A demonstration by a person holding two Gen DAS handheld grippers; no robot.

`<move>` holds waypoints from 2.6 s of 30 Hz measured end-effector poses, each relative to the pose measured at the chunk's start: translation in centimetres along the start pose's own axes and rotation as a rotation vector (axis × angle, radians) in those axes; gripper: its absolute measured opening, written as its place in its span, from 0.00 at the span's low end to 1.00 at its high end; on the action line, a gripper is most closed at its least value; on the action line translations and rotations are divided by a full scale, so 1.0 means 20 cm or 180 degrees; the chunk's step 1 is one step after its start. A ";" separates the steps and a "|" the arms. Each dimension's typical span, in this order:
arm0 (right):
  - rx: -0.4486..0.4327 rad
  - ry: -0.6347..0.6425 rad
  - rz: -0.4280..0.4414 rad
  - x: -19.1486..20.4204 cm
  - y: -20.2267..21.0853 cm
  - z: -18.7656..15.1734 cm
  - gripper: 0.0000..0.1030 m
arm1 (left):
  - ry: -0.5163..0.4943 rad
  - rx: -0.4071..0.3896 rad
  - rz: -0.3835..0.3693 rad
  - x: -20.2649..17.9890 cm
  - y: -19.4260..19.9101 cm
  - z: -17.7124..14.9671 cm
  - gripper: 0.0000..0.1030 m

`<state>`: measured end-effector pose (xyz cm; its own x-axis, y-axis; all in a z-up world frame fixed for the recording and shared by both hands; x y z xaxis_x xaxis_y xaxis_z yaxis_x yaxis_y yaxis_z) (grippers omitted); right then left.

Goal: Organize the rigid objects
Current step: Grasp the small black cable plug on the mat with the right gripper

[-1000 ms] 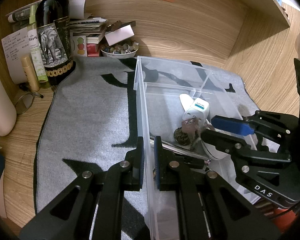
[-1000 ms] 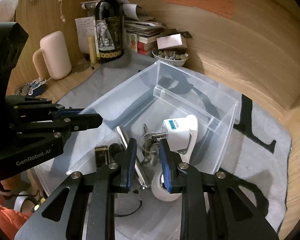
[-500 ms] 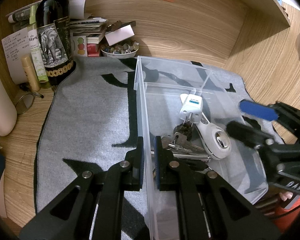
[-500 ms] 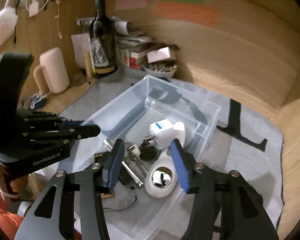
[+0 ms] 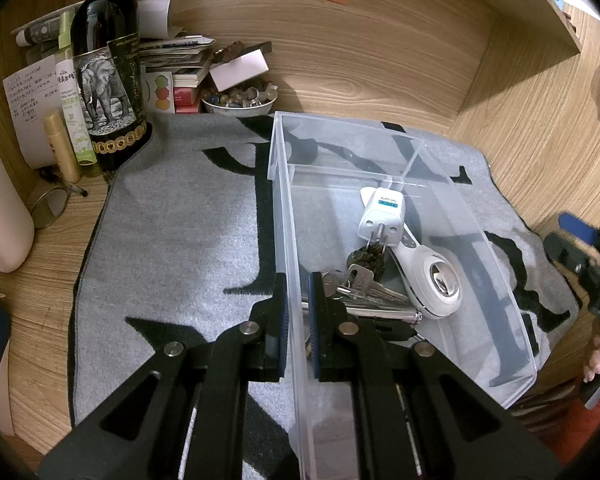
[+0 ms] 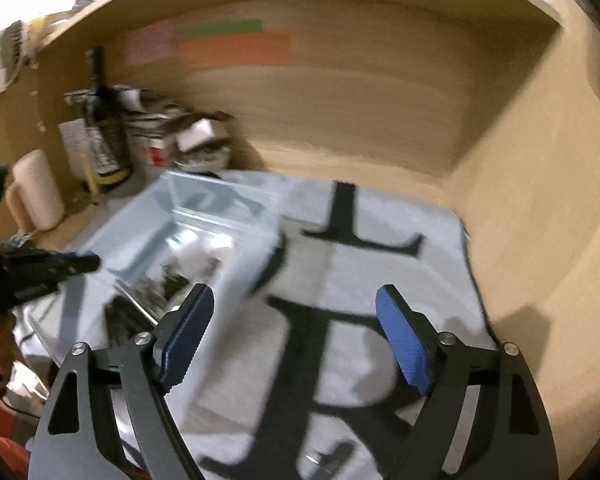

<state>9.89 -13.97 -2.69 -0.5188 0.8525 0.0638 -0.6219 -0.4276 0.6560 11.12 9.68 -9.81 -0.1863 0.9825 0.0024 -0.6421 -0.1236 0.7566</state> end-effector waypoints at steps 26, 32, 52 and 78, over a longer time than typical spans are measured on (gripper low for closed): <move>0.0794 -0.0444 -0.0083 -0.24 -0.01 -0.47 0.18 | -0.0013 -0.0008 0.0017 0.01 0.00 -0.01 0.08; 0.0644 -0.0468 -0.0069 -0.23 -0.02 -0.39 0.07 | -0.0014 -0.0008 0.0016 0.01 0.00 -0.01 0.08; 0.0509 -0.0293 -0.0193 -0.18 0.00 -0.26 0.44 | -0.0019 -0.0007 0.0016 0.01 0.00 -0.01 0.08; 0.0525 -0.0367 -0.0171 -0.19 -0.06 -0.32 0.07 | -0.0011 -0.0003 0.0018 0.00 0.01 -0.01 0.08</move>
<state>8.93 -18.60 -8.55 -0.4110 0.9056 0.1047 -0.5376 -0.3336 0.7744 10.85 9.58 -9.84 -0.1875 0.9822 0.0089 -0.6416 -0.1293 0.7560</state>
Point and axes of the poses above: each gripper's, at about its wrist camera, not at the fingertips, and y roughly against the way its jaws point, x to its left, z to its top, the point moved 2 cm from there along -y, roughly the way its jaws point, and after that the axes turned 13 degrees about z, right-handed, at the moved point
